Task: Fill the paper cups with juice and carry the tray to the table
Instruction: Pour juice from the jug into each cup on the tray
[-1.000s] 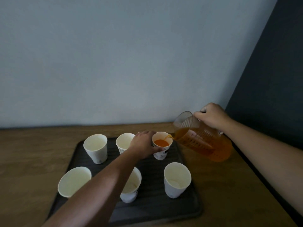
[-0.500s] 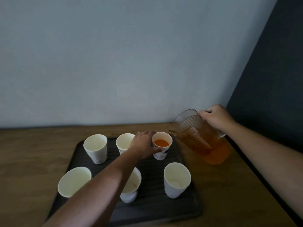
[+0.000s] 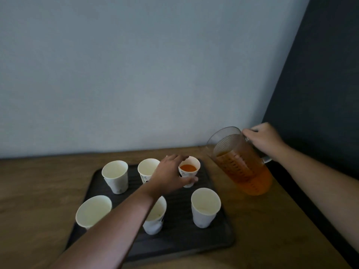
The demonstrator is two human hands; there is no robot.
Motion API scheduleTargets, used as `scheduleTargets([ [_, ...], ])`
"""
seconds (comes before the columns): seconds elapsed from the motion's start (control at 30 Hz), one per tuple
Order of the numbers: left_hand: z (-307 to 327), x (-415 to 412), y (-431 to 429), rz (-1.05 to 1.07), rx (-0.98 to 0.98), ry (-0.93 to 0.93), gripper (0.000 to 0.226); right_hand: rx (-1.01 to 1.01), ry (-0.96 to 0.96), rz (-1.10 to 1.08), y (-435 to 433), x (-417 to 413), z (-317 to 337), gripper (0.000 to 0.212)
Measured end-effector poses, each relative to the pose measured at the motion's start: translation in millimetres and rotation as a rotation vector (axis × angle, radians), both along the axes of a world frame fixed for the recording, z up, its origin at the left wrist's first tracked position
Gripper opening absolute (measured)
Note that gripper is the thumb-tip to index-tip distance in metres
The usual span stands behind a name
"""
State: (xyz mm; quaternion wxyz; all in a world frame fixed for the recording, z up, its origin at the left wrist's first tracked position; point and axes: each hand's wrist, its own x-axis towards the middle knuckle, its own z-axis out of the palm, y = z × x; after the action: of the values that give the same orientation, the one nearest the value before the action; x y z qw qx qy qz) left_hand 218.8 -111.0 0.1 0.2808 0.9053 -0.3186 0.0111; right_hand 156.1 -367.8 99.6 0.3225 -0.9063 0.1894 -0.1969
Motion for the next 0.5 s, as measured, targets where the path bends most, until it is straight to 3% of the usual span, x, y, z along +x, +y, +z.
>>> scheduleTargets([
  [0.33, -3, -50, -5, -0.21, 0.272, 0.088, 0.098, -0.045, 0.055, 0.036, -1, -60, -5, 0.049],
  [0.5, -6, -60, -8, -0.228, 0.304, 0.093, 0.083, -0.069, 0.114, 0.073, 3, -79, -10, 0.047],
])
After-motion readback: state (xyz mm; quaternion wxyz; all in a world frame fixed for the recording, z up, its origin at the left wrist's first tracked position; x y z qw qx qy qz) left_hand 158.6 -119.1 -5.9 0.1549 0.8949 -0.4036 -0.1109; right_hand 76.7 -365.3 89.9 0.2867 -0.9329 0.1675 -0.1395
